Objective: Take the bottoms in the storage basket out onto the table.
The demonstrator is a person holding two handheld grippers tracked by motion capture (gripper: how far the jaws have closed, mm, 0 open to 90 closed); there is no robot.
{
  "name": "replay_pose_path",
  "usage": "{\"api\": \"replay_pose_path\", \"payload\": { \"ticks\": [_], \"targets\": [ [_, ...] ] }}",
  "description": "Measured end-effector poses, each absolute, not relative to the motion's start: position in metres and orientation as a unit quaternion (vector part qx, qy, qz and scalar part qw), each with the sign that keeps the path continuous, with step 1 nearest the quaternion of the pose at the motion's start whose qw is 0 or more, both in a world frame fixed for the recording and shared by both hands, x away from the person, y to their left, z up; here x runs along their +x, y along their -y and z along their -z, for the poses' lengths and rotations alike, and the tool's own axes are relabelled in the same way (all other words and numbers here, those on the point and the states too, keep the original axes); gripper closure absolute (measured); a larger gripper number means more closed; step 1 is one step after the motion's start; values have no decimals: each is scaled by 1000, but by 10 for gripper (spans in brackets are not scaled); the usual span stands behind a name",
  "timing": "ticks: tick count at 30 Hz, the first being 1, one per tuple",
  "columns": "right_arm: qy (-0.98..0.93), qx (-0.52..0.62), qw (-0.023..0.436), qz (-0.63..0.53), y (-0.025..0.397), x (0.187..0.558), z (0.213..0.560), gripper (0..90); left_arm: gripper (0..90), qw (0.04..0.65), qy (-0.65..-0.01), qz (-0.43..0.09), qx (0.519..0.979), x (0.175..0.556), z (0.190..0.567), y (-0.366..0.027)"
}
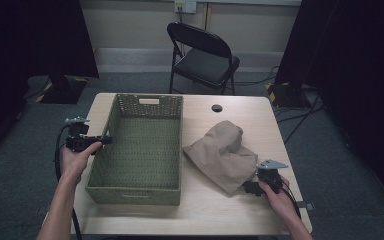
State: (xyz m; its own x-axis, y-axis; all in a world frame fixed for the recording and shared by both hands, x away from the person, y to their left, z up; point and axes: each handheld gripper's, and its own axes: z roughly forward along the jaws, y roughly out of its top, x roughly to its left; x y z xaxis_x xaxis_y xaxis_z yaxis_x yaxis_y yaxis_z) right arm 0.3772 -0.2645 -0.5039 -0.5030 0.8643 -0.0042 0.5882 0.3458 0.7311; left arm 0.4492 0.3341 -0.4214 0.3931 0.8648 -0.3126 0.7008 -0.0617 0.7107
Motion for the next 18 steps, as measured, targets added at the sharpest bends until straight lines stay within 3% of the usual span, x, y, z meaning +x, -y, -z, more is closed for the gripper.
{"api": "replay_pose_path", "payload": {
  "ticks": [18],
  "targets": [
    [-795,457,201,-344,265,377,504,105,683,418,-546,-106,718,450,421,-351]
  ]
}}
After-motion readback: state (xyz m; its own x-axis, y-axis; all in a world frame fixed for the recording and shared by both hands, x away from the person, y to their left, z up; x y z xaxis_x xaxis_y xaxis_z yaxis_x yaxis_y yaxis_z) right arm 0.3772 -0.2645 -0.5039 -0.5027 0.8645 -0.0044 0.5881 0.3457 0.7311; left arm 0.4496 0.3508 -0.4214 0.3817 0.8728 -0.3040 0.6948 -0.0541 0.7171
